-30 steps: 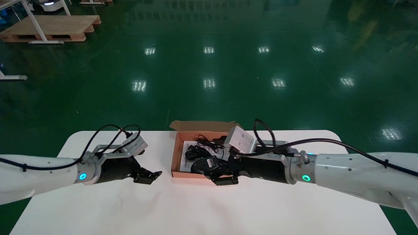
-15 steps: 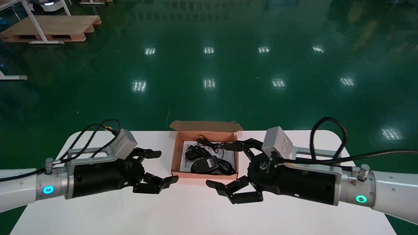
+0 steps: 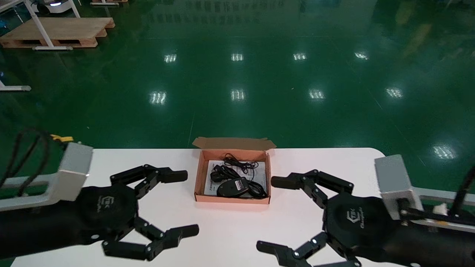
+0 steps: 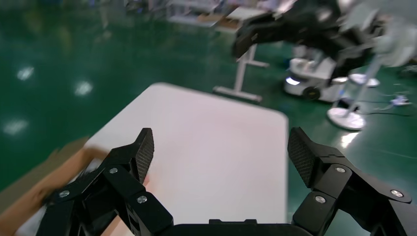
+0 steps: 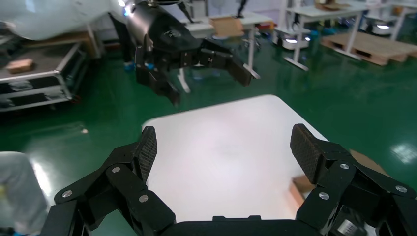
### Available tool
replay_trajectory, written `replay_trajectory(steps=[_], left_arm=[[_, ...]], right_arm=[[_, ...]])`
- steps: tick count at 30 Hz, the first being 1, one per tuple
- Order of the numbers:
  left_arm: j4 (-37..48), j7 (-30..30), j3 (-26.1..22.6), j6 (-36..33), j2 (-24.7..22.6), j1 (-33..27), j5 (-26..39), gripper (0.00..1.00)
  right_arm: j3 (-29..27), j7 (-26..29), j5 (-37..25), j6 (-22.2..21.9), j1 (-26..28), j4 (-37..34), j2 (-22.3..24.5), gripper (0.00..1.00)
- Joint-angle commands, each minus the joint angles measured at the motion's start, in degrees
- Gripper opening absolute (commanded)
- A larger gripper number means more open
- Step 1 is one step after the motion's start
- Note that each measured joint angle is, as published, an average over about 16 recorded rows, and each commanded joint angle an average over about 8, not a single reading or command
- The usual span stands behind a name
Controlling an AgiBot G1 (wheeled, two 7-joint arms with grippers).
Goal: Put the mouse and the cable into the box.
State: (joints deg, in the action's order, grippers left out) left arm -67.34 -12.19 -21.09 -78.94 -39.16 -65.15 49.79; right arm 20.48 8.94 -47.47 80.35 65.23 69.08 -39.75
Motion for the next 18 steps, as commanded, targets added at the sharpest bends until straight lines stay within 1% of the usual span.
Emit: replay_trajectory(steps=[1, 8, 12, 18], left_arm=[[-2.26, 0.52, 1.84, -2.44, 1.50, 1.30, -2.87, 1.00], [-7.39, 1.47, 5.94, -8.01, 4.75, 4.08, -9.50, 1.00], [-8.05, 1.50, 6.46, -8.77, 5.12, 4.41, -10.46, 1.00], [-7.40, 1.50, 6.00, -8.08, 4.79, 4.15, -9.59, 1.00]], right_arm=[[-1.45, 0.59, 1.82, 1.73, -1.19, 1.46, 1.53, 1.00], [-5.09, 2.00, 6.43, 6.10, -4.17, 5.14, 5.38, 1.00], [-5.75, 2.18, 7.31, 6.89, -4.71, 5.79, 6.05, 1.00], [-5.30, 2.05, 6.74, 6.32, -4.36, 5.31, 5.57, 1.00]])
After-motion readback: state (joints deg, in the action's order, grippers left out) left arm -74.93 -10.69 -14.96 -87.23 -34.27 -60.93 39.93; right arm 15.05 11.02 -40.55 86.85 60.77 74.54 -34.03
